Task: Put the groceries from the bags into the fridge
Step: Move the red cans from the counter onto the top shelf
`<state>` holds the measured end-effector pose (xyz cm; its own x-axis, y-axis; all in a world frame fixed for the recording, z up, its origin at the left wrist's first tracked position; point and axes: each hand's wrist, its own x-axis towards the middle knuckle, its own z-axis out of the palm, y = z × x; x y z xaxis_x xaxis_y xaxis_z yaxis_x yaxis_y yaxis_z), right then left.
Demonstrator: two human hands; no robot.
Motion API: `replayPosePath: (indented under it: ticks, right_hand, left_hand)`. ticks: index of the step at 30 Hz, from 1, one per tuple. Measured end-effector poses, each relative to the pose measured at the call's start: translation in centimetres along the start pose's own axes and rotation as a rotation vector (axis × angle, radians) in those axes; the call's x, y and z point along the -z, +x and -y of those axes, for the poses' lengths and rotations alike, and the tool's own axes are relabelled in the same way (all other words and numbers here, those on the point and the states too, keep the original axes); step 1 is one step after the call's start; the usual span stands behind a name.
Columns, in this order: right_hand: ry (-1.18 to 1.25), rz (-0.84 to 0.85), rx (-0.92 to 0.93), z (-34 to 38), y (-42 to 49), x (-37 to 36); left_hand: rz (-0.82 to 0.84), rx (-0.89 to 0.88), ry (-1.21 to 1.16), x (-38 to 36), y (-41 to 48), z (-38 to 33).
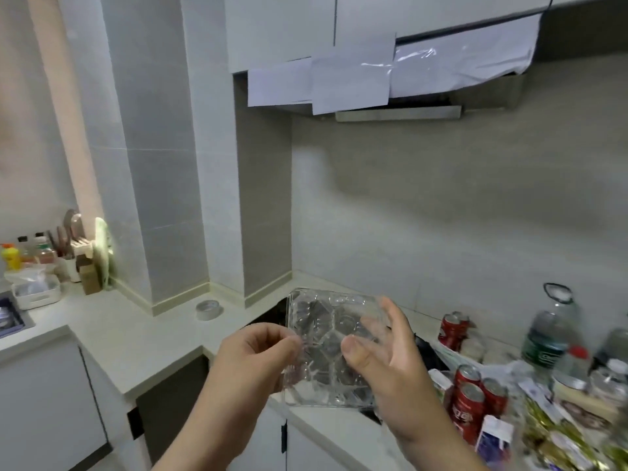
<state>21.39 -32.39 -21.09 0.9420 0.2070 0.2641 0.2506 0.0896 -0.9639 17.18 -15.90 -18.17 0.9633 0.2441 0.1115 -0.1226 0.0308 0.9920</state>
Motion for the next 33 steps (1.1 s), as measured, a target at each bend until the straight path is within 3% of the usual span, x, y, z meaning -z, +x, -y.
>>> replayPosePath:
  ticks: [10,19,27,33]
  right_hand:
    - [-0.135,-0.272,-0.009,-2.3,5.0,1.0]
    - [-0.226,-0.461,-0.16,-6.3,7.5,2.0]
    - [-0.269,-0.653,-0.28,-9.0,8.0,8.2]
    - [-0.166,-0.645,-0.386,-13.4,9.2,15.4]
  left_hand:
    - [0.215,0.034,-0.011,-2.4,10.4,3.8]
    - [0.384,0.134,-0.05,-4.1,16.6,9.4]
    - [0.613,0.314,-0.152,-10.9,18.3,12.7]
    - [0.752,0.244,0.0,-17.8,19.3,15.8]
